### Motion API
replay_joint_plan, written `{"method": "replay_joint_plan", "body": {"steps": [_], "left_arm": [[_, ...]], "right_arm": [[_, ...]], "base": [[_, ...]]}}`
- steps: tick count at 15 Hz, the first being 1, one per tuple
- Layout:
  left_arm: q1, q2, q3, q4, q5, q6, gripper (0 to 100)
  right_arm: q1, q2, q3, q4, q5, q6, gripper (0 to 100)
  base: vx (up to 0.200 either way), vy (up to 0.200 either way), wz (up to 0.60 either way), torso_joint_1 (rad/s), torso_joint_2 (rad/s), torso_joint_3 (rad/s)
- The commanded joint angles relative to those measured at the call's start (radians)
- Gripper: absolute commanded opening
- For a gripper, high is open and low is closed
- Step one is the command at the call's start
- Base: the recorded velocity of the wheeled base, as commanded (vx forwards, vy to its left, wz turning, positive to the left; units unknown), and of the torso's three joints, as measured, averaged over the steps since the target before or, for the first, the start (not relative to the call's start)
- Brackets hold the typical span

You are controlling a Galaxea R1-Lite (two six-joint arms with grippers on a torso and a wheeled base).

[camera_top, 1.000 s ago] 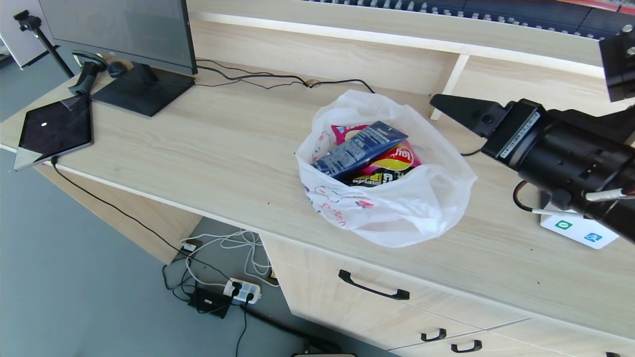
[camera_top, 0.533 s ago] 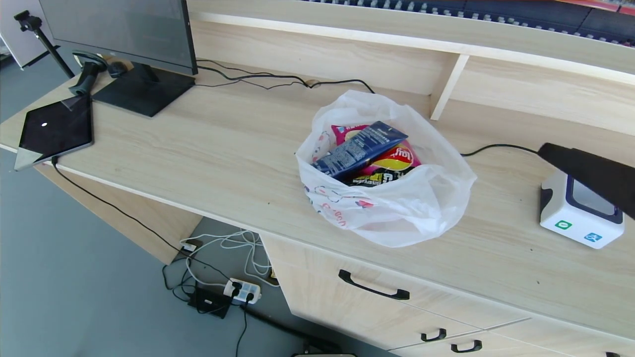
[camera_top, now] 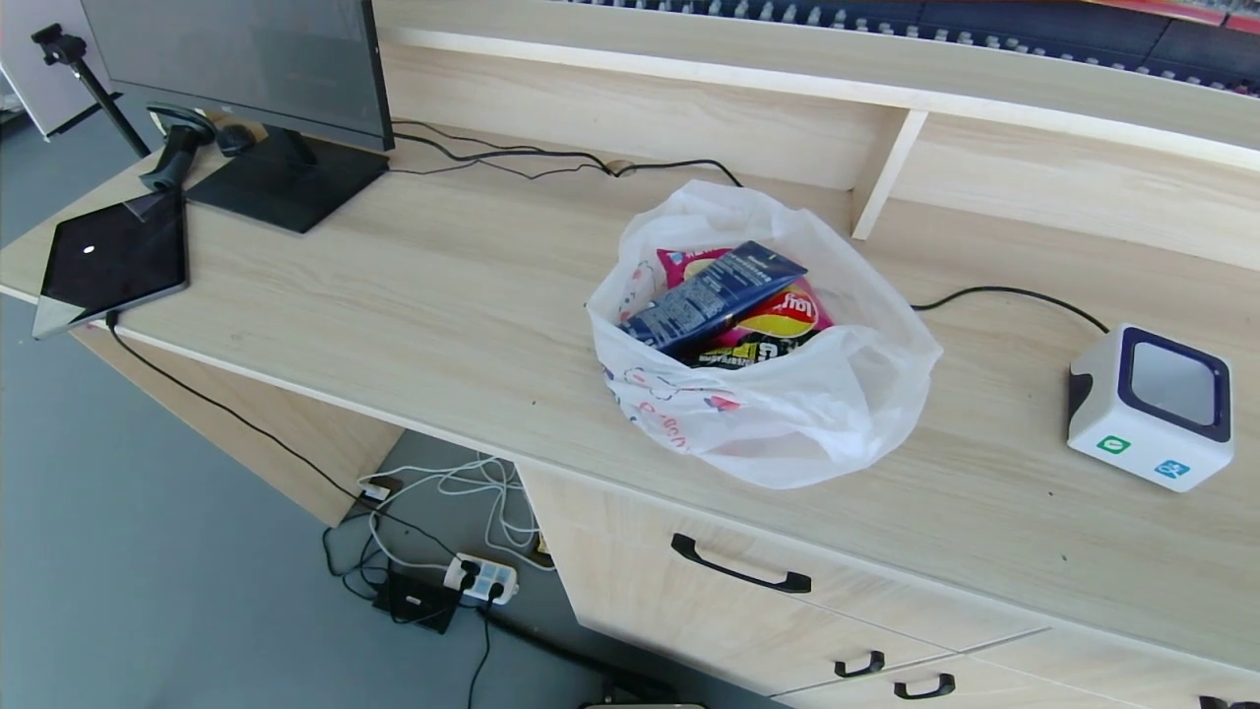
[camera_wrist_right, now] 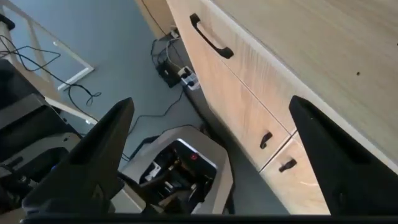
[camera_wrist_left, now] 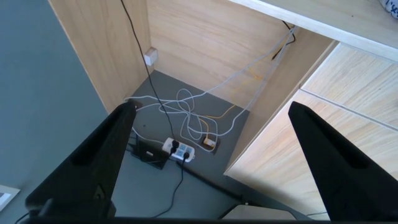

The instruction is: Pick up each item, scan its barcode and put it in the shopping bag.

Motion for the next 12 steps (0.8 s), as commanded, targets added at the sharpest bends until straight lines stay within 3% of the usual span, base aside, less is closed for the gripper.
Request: {"method": "replay_joint_plan", "body": {"steps": [1,5,6,7,9,12], "left_arm": [[0.000,0.000,0.000,0.000,0.001,-0.001,100],[0.000,0.000,0.000,0.000,0.001,-0.003,100],[0.000,0.000,0.000,0.000,0.001,-0.001,100],[0.000,0.000,0.000,0.000,0.001,-0.001,100],[0.000,0.000,0.000,0.003,0.001,-0.003,100],[0.000,0.000,0.000,0.003,0.001,-0.003,100]], "right_arm": [[0.001,-0.191,0.129,0.010,0.005,-0.028,100],[-0.001,-0.221,0.130,0.027,0.006,-0.020,100],[-0.045,-0.203,0.130,0.028,-0.018,0.018,100],[-0.139,-0.203,0.152,0.022,-0.035,0.040,100],[-0.430,-0.226,0.152,0.020,-0.032,0.015,100],[-0.650,-0.246,0.152,0.020,-0.032,0.014,100]], "base": [[0.000,0.000,0.00,0.000,0.00,0.000],[0.000,0.000,0.00,0.000,0.00,0.000],[0.000,0.000,0.00,0.000,0.00,0.000],[0.000,0.000,0.00,0.000,0.00,0.000],[0.000,0.000,0.00,0.000,0.00,0.000],[0.000,0.000,0.00,0.000,0.00,0.000]]}}
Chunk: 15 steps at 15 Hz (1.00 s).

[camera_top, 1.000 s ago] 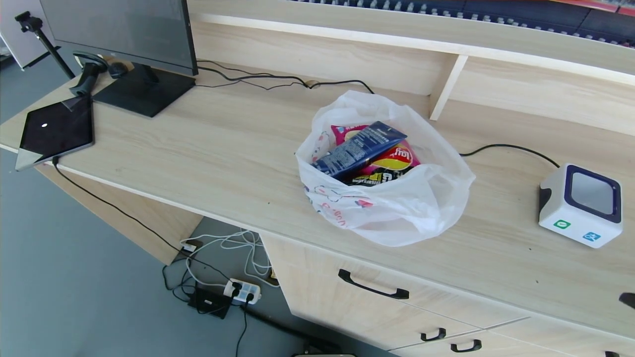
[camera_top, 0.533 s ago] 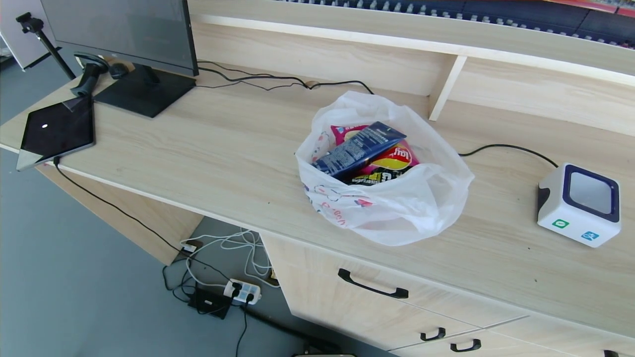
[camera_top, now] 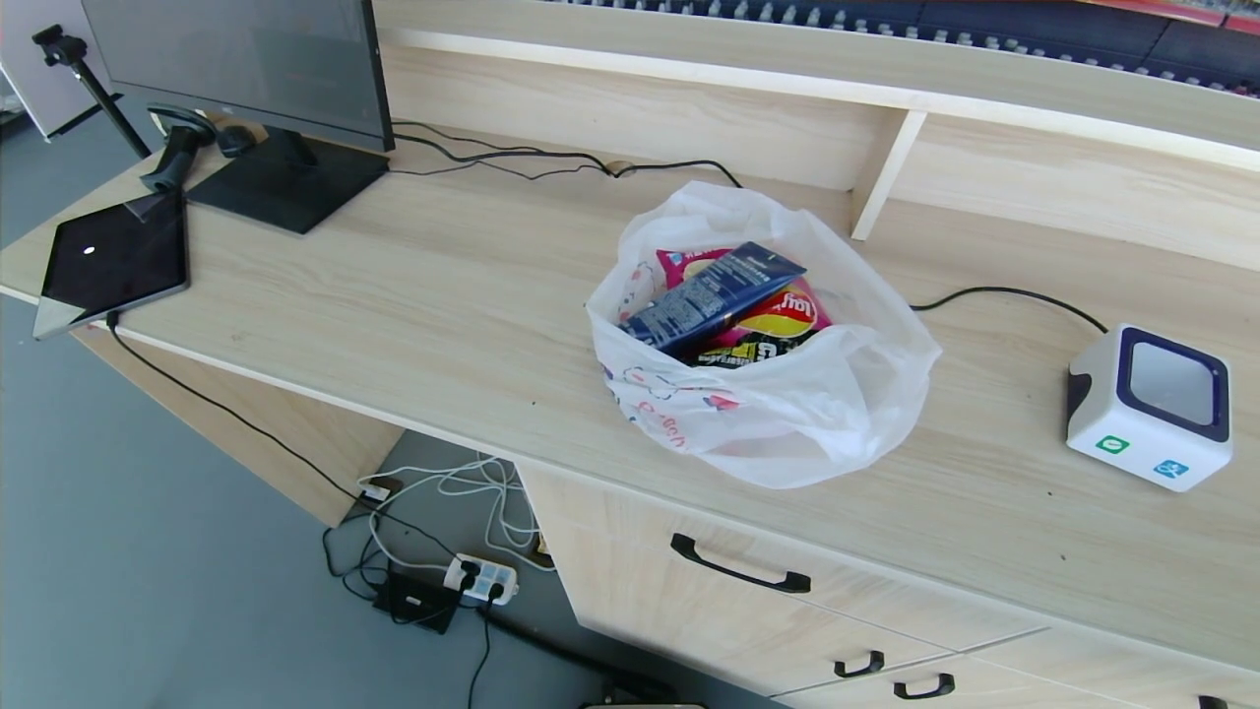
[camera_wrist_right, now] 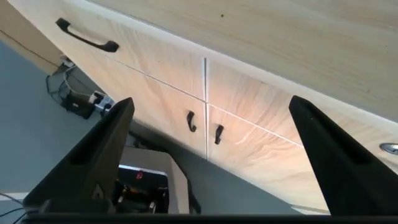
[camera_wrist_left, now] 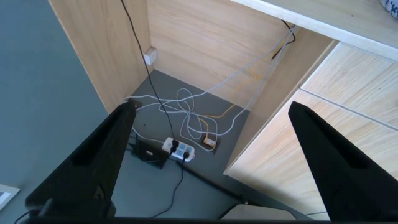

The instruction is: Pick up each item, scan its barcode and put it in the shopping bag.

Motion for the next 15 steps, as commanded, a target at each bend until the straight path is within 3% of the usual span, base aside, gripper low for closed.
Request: {"method": "replay_joint_plan", "body": {"steps": [1,4,12,15], "left_arm": [[0.000,0.000,0.000,0.000,0.001,-0.001,100],[0.000,0.000,0.000,0.000,0.001,-0.002,100],[0.000,0.000,0.000,-0.003,0.001,-0.005,100],[0.000,0.000,0.000,-0.003,0.001,-0.005,100]], "right_arm": [[-0.265,-0.030,0.003,-0.001,-0.001,-0.003,100],[-0.268,-0.049,0.003,-0.001,-0.002,0.052,100],[-0.251,-0.063,0.003,-0.003,-0.001,0.043,100],[-0.187,-0.098,0.003,0.000,0.007,0.026,100]], "base": [[0.000,0.000,0.00,0.000,0.00,0.000],[0.000,0.000,0.00,0.000,0.00,0.000],[0.000,0.000,0.00,0.000,0.00,0.000],[0.000,0.000,0.00,0.000,0.00,0.000]]}}
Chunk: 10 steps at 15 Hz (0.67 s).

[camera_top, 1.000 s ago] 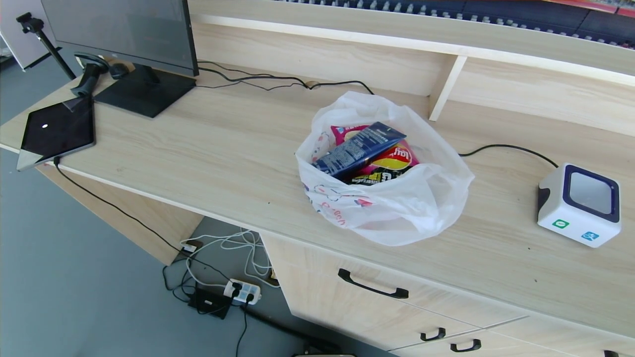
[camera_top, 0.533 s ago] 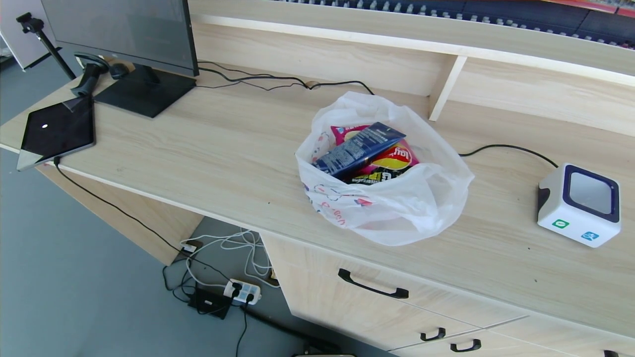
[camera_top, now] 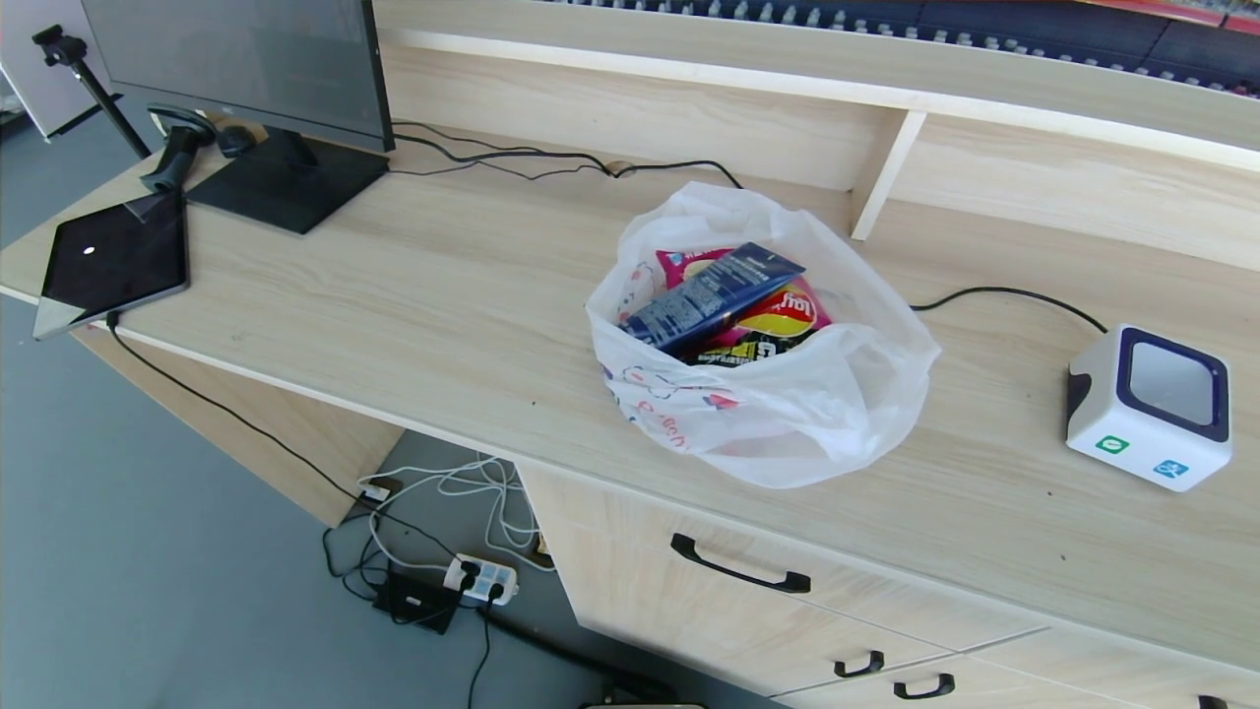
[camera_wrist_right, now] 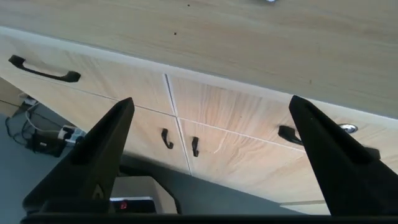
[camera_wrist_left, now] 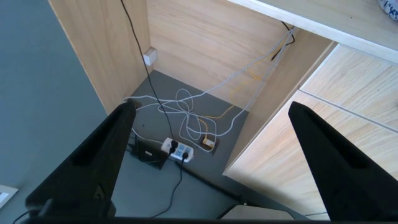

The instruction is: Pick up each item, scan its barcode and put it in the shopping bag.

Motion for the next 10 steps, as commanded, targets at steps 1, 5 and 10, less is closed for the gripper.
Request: {"method": "replay_joint_plan", "body": {"steps": [1,5,10], "left_arm": [[0.000,0.000,0.000,-0.001,0.001,-0.002,100],[0.000,0.000,0.000,-0.001,0.001,0.000,100],[0.002,0.000,0.000,-0.001,0.001,0.000,100]], "right_arm": [[0.020,-0.014,-0.001,-0.002,0.014,0.055,100],[0.005,-0.049,-0.001,0.002,0.021,-0.009,100],[0.005,-0.049,-0.001,0.002,0.021,0.002,100]], "base": [[0.000,0.000,0.00,0.000,0.00,0.000],[0.000,0.000,0.00,0.000,0.00,0.000],[0.000,0.000,0.00,0.000,0.00,0.000]]}}
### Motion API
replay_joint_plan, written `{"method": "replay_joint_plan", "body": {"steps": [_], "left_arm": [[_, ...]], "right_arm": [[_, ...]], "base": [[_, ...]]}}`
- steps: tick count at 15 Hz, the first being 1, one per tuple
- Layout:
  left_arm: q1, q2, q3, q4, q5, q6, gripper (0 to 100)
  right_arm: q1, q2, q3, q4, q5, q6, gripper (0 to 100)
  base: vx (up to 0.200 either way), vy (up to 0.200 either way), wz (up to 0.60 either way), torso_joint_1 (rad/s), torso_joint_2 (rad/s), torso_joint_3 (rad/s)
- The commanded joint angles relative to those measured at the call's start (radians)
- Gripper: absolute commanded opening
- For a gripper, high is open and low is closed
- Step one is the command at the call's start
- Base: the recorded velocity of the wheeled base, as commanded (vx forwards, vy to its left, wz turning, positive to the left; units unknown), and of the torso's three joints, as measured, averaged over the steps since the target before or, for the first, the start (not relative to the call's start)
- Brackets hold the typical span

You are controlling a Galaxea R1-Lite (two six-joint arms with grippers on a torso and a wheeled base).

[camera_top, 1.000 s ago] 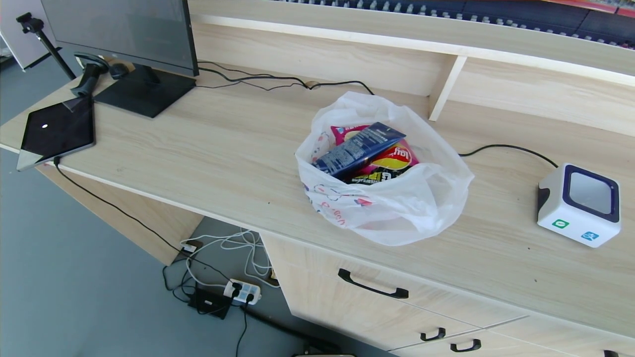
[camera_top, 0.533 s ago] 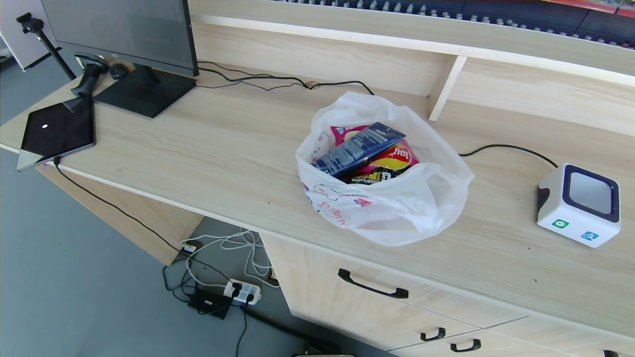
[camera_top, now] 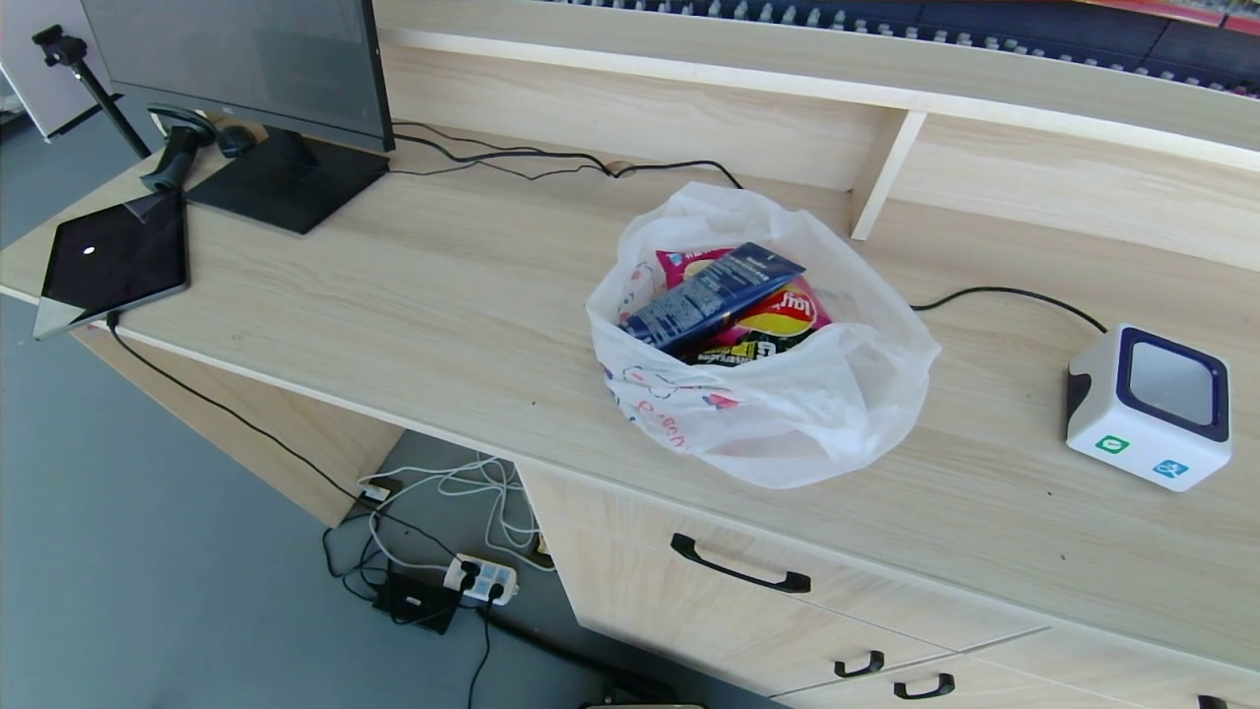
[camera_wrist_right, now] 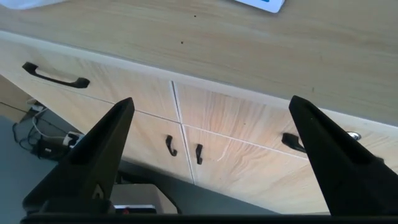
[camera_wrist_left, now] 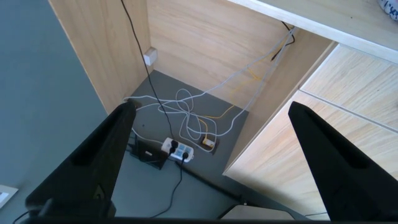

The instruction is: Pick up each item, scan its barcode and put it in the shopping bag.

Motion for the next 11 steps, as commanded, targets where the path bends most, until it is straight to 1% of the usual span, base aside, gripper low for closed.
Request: {"method": "replay_joint_plan", "body": {"steps": [1,11], "left_arm": [[0.002,0.000,0.000,0.000,0.001,0.000,100],[0.002,0.000,0.000,0.000,0.001,0.000,100]], "right_arm": [[0.000,0.000,0.000,0.000,0.000,0.004,100],[0.000,0.000,0.002,0.000,0.000,0.003,100]], "base": [[0.000,0.000,0.00,0.000,0.00,0.000],[0.000,0.000,0.00,0.000,0.00,0.000]]}}
